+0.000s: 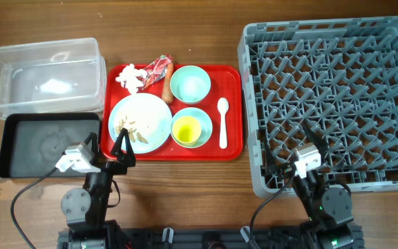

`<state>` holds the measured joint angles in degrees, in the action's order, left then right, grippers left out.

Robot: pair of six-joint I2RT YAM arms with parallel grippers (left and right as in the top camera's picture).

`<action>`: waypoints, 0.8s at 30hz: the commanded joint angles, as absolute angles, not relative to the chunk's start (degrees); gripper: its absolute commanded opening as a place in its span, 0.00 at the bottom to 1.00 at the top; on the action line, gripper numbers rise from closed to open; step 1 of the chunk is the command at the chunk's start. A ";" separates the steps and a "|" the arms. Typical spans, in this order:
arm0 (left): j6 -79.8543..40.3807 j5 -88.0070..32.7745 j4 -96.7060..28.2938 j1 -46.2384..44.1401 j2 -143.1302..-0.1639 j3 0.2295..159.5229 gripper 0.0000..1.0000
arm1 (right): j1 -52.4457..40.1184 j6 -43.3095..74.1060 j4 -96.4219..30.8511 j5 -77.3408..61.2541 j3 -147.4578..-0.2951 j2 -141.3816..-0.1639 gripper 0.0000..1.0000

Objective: Sort waste into correct bins and load items into the dishwasher rack

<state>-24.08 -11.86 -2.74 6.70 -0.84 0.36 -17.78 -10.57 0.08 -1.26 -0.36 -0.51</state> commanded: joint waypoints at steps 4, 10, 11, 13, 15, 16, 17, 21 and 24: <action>-23.55 -12.19 -3.27 6.55 -0.38 0.36 1.00 | -17.50 -10.48 0.40 -0.95 -0.30 -0.25 1.00; -23.53 -12.19 -3.27 6.55 -0.38 0.36 1.00 | -17.50 -10.52 0.43 -0.93 -0.30 -0.25 1.00; -23.55 -12.19 -3.27 6.55 -0.38 0.36 1.00 | -17.50 -10.52 0.43 -0.93 -0.30 -0.25 1.00; -23.55 -12.29 -3.27 6.55 -0.38 0.36 1.00 | -17.50 -10.46 0.73 -0.99 -0.30 -0.25 1.00; -23.55 -13.08 -3.22 6.55 -0.38 0.36 1.00 | -17.50 -10.46 2.13 -1.83 -0.32 -0.25 1.00; -23.55 -13.10 -3.25 6.55 -0.38 0.36 1.00 | -17.50 -10.50 2.74 -1.78 -0.32 -0.25 0.99; -23.55 -13.41 -3.20 6.55 -0.38 0.36 1.00 | -17.50 -10.50 3.16 -1.76 -0.32 -0.25 1.00; -23.57 -15.11 -2.76 6.55 -0.38 0.36 1.00 | -17.50 -10.31 3.29 -1.83 -0.32 -0.25 1.00; -23.57 -16.43 -0.60 6.55 -0.38 0.38 1.00 | -17.50 -9.41 4.89 -4.03 -0.32 -0.25 1.00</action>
<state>-24.08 -13.63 -2.17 6.70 -0.84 0.36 -17.78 -10.55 3.16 -1.43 -0.36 -0.51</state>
